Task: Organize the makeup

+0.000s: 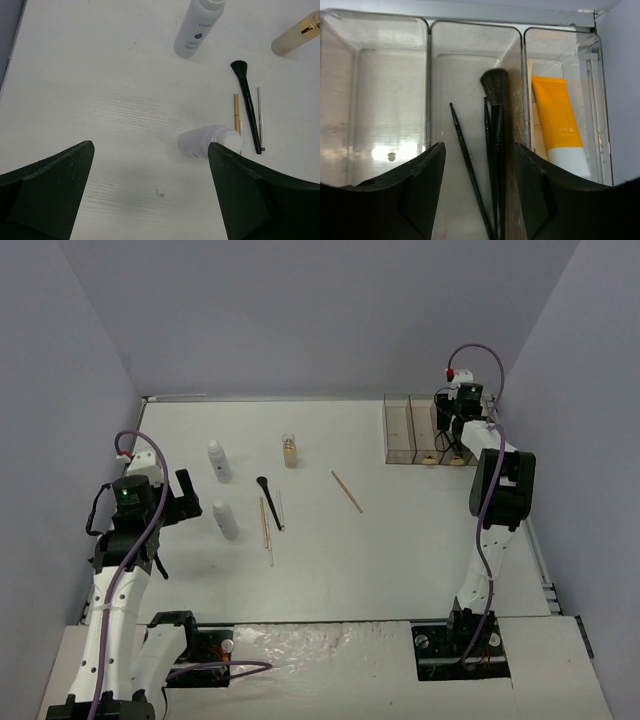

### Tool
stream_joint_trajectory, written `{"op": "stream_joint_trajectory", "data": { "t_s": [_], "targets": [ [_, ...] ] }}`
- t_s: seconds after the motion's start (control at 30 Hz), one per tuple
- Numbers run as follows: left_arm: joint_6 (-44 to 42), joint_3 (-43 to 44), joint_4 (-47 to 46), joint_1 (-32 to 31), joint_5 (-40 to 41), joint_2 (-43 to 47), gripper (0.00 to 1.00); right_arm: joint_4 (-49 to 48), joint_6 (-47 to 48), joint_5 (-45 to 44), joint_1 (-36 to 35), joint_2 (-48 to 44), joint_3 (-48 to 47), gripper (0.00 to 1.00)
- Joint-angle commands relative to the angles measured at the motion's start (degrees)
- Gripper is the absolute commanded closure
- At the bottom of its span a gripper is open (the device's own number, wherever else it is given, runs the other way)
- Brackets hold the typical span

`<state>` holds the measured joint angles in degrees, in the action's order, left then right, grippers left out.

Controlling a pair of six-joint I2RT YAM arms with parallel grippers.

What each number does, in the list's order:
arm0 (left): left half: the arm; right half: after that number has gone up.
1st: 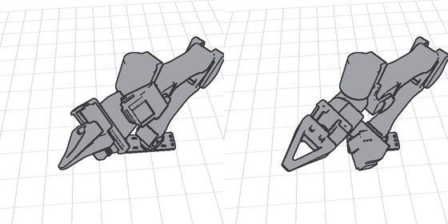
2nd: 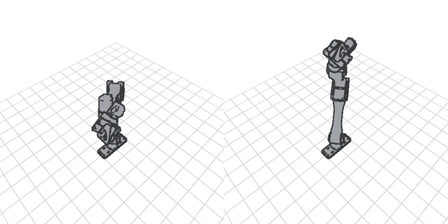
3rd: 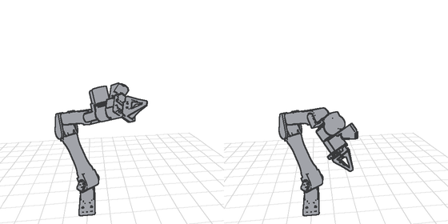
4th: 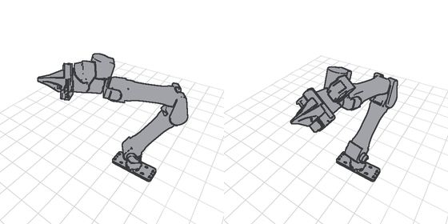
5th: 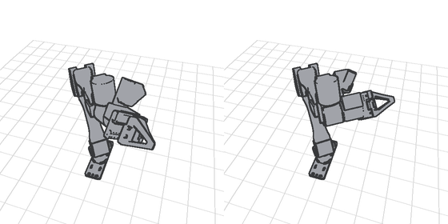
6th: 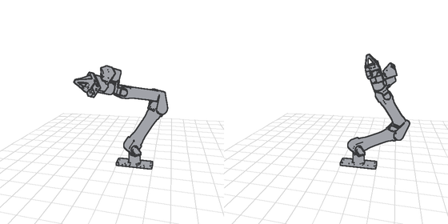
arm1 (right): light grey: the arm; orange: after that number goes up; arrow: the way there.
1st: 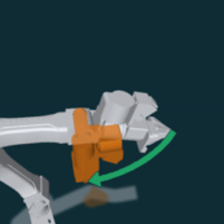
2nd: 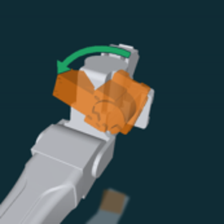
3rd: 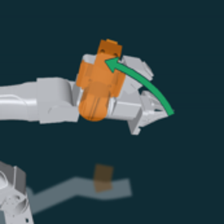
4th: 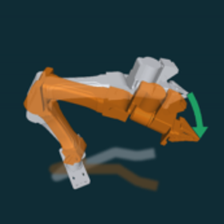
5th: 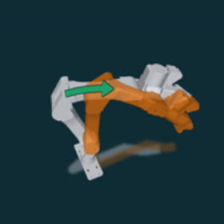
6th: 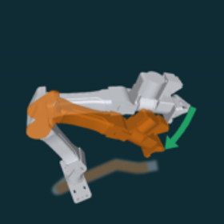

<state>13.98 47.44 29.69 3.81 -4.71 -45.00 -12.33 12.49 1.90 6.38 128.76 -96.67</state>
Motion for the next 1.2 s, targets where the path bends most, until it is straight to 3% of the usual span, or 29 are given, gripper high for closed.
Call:
{"op": "stream_joint_trajectory", "data": {
  "t_s": [0.0,0.07,0.3,0.5,0.63,0.87,1.17],
  "targets": [
    [0.5,4.0,-3.3,0.4,-0.9,0.9,0.03,0.1,-3.6,-1.0,-3.5,-15.2,-0.7,0.44],
    [0.6,4.1,-3.3,0.4,-1.2,0.9,0.03,1.0,-4.9,-1.5,-6.2,-19.8,2.0,0.43],
    [1.0,3.0,-4.2,0.4,-0.7,3.2,0.03,1.3,-11.3,-5.0,-27.4,-36.3,15.8,0.42],
    [0.9,2.7,-4.2,0.6,0.6,3.8,0.03,-2.8,-17.8,-11.7,-49.7,-37.3,26.6,0.43],
    [1.2,2.5,-4.2,0.7,0.9,4.0,0.03,-9.9,-21.0,-13.5,-57.9,-33.2,30.6,0.47],
    [1.4,2.4,-4.1,0.8,0.8,3.9,0.03,-12.0,-20.9,-14.8,-64.5,-18.9,24.5,0.57],
    [1.3,2.5,-4.1,0.9,0.9,4.1,0.03,-14.7,-20.1,-19.3,-64.6,-11.2,18.6,0.72]
  ]
}}
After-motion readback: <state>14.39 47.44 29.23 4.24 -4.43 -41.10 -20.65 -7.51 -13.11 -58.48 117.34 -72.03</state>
